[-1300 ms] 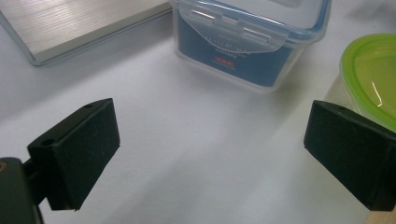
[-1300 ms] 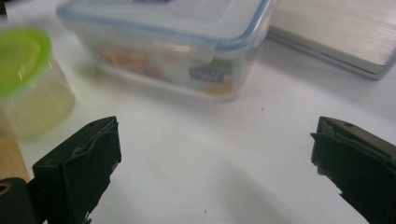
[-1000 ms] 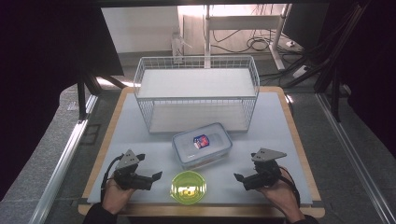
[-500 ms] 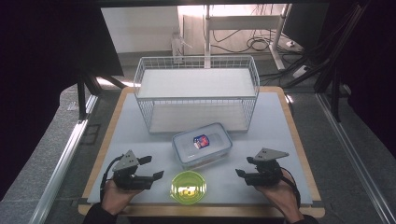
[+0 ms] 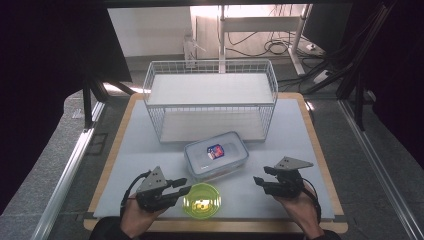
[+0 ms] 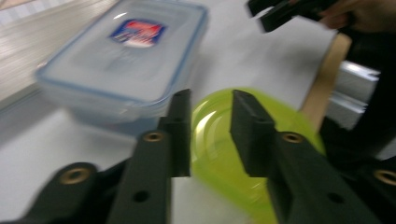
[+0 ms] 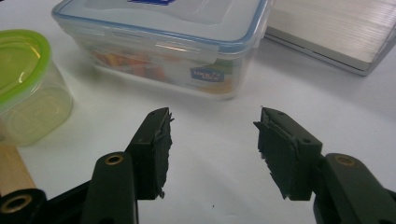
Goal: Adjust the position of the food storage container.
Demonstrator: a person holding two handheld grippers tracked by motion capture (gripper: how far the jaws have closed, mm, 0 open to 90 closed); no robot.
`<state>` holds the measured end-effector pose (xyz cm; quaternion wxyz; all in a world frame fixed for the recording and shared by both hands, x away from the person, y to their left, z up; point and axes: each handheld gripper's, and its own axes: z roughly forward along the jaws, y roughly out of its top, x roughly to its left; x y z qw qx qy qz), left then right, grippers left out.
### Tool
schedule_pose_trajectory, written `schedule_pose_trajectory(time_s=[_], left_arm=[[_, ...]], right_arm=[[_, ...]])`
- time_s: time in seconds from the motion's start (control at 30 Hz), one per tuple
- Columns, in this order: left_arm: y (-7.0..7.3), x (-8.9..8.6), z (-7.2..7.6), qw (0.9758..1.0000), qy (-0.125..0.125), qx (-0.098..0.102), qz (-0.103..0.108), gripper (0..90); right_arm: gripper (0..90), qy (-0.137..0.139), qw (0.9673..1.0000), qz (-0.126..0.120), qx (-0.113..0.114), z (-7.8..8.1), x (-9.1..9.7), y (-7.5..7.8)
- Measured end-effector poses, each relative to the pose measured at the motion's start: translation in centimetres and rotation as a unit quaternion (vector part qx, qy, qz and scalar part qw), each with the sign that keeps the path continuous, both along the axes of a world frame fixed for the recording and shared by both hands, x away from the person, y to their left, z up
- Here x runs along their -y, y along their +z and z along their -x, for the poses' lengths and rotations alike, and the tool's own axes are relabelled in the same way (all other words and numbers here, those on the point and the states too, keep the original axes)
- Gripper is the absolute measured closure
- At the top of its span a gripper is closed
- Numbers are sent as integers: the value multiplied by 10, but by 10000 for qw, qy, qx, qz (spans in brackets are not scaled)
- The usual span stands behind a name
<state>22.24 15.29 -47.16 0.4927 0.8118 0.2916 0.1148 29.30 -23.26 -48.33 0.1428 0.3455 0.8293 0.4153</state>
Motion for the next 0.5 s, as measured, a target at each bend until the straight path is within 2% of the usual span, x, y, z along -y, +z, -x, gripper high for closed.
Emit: schedule_pose_trajectory(time_s=[0.03, 0.1, 0.2, 0.4, 0.5], left_arm=[[1, 10, 2, 9998, -117, -99, 133, 798], [1, 16, 3, 9995, -217, -157, 193, 876], [-1, 36, 6, 9982, -490, -266, 240, 900], [-9, 69, 8, 9966, -703, -417, 48, 900], [-12, 82, 10, 9959, -775, -443, -134, 900]], right_arm=[[472, -36, 10000, 28, 21, 0, 0, 0], [480, -56, 10000, 41, 29, 0, 0, 0], [509, -42, 9998, 176, 71, 1, -3, 0], [492, 13, 9996, 263, 74, 2, -5, -1], [475, 36, 9996, 280, 47, 1, -6, -2]])
